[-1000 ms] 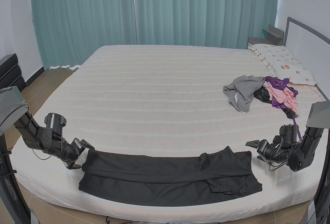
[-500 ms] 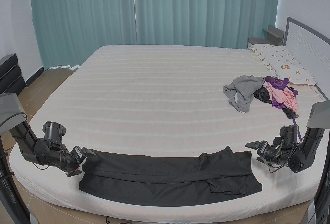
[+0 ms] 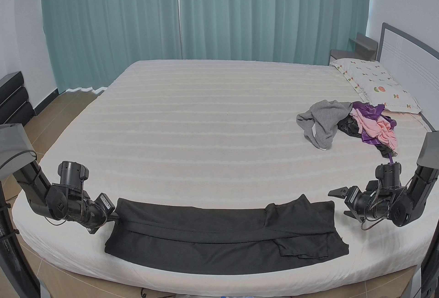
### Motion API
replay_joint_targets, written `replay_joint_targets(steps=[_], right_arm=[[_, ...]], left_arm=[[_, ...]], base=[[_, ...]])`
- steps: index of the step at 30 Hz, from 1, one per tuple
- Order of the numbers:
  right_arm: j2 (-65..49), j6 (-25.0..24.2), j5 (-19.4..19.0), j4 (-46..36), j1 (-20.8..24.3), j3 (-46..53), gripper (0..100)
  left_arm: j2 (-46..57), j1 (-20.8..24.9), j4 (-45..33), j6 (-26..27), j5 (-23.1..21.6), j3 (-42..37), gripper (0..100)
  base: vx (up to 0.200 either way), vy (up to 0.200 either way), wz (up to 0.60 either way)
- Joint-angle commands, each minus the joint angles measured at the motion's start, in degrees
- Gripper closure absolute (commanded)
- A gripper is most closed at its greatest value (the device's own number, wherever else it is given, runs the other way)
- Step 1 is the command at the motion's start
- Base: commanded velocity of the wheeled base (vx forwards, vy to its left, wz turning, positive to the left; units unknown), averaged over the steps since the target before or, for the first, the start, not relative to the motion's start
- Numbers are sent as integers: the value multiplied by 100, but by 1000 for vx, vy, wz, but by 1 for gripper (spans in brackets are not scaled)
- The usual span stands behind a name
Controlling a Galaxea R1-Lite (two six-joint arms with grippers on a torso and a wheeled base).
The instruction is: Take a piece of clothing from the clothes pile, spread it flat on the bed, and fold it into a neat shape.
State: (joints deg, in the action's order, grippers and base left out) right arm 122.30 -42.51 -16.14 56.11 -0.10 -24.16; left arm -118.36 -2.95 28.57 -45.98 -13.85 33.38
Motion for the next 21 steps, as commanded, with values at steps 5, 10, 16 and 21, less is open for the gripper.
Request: replay_joint_targets(steps=[5, 10, 16, 21], right_arm=[[-997, -451, 181, -1472, 880, -150, 0], [-716, -416, 761, -1507, 1126, -133, 0], [-628, -311, 893, -1973, 1161, -185, 0], [-619, -152, 902, -2043, 1161, -177, 0]], left_arm=[[305, 49, 25, -271, 163, 55, 100], [340, 58, 34, -324, 146, 72, 100], [340, 58, 34, -350, 146, 99, 100], [331, 58, 34, -438, 137, 108, 100]], base=[[0, 0, 0], [0, 0, 0], [0, 0, 0], [0, 0, 0]])
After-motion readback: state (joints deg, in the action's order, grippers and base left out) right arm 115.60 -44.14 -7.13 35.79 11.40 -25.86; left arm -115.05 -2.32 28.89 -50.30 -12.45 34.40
